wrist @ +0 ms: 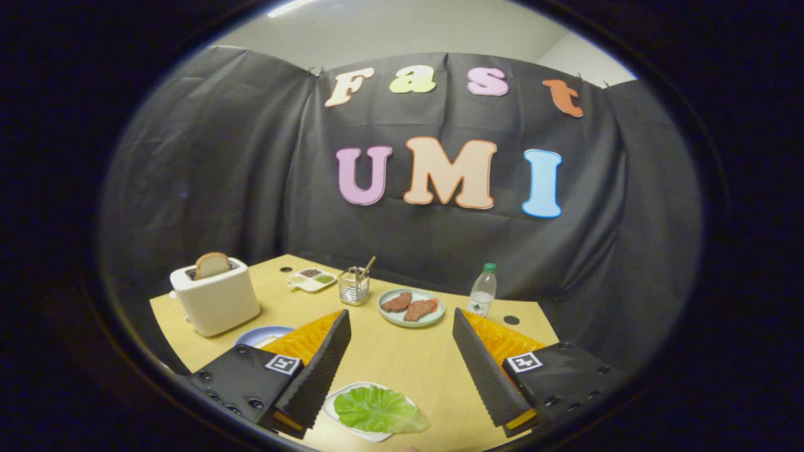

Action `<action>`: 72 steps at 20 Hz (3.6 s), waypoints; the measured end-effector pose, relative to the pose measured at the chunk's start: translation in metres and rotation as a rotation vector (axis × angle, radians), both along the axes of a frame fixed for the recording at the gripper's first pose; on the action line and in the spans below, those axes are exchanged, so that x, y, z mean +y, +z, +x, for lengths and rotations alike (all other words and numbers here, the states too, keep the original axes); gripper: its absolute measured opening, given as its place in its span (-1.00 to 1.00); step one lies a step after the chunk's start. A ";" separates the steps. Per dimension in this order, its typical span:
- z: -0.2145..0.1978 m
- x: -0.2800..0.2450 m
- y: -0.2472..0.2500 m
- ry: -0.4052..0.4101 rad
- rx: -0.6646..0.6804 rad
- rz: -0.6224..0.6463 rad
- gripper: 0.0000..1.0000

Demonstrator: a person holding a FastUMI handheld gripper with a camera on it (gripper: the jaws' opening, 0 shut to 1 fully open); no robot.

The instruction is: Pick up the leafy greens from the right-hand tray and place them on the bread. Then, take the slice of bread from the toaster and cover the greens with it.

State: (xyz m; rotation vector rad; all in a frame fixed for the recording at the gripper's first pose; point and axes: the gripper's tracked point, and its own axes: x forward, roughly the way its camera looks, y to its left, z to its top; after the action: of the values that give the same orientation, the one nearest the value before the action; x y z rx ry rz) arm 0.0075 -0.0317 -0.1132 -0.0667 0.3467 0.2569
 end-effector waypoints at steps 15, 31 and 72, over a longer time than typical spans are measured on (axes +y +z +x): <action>-0.033 0.014 -0.165 0.316 0.370 -0.196 1.00; -0.066 0.027 -0.260 0.407 0.686 -0.225 0.86; -0.052 0.194 -0.153 0.532 0.510 -0.167 -0.86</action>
State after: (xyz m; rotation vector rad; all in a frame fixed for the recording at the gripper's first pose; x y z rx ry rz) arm -0.0441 0.1623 -0.2665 -0.2616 0.8588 0.7776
